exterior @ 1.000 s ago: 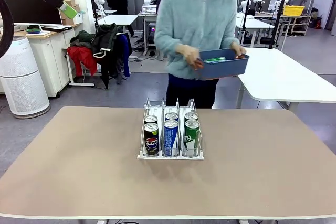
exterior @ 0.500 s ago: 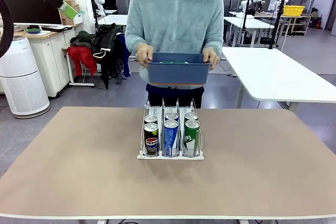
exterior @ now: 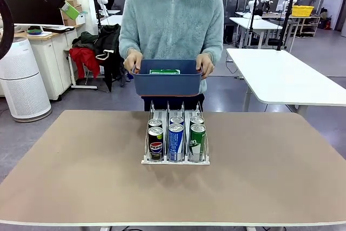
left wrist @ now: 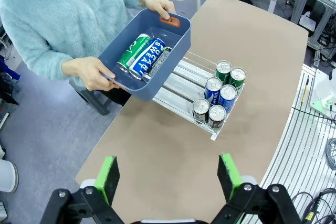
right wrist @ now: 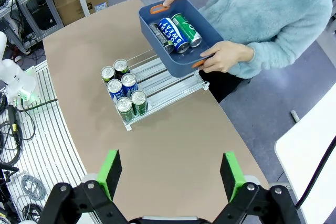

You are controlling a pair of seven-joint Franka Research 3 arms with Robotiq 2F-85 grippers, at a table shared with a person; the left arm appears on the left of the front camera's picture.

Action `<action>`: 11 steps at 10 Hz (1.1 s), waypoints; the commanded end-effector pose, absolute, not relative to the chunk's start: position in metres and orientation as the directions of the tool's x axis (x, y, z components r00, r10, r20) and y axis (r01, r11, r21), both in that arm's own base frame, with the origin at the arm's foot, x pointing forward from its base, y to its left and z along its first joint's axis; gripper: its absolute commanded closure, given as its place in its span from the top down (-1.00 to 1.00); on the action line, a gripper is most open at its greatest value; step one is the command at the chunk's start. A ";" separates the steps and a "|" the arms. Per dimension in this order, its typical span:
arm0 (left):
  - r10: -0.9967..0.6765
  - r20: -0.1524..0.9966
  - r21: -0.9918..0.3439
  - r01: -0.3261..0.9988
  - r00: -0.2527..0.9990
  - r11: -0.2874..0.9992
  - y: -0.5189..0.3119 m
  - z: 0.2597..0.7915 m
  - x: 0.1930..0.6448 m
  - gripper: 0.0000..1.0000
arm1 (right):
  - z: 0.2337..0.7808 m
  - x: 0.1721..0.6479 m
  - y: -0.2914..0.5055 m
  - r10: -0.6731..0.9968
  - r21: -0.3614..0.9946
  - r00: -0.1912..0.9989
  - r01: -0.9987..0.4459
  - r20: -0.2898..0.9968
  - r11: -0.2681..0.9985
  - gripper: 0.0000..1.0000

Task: Fill the beverage cans into the dispenser.
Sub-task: Pick up the Sprite handed by the human.

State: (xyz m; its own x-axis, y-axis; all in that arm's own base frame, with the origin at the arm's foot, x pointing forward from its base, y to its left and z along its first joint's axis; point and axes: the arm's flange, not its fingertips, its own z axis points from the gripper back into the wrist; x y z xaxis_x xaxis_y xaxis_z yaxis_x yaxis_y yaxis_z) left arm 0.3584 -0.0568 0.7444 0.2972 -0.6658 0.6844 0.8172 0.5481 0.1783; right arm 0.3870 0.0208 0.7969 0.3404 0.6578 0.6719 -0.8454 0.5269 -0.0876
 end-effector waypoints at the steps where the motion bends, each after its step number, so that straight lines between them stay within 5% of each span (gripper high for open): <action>1: -0.662 0.690 0.181 0.816 0.292 0.549 -0.056 0.744 0.360 1.00 | 0.796 0.386 0.021 0.657 -0.084 0.338 -0.848 0.673 0.523 1.00; 11: -0.662 0.690 0.181 0.816 0.292 0.549 -0.056 0.744 0.360 1.00 | 0.796 0.386 0.021 0.657 -0.084 0.338 -0.848 0.673 0.523 1.00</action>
State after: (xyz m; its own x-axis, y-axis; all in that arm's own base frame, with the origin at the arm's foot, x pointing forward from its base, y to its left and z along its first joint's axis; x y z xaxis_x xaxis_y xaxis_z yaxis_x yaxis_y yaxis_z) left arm 0.3584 -0.0568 0.7444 0.2973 -0.6658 0.6844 0.8172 0.5481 0.1783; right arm 0.3870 0.0208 0.7969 0.3404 0.6578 0.6719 -0.8454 0.5269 -0.0876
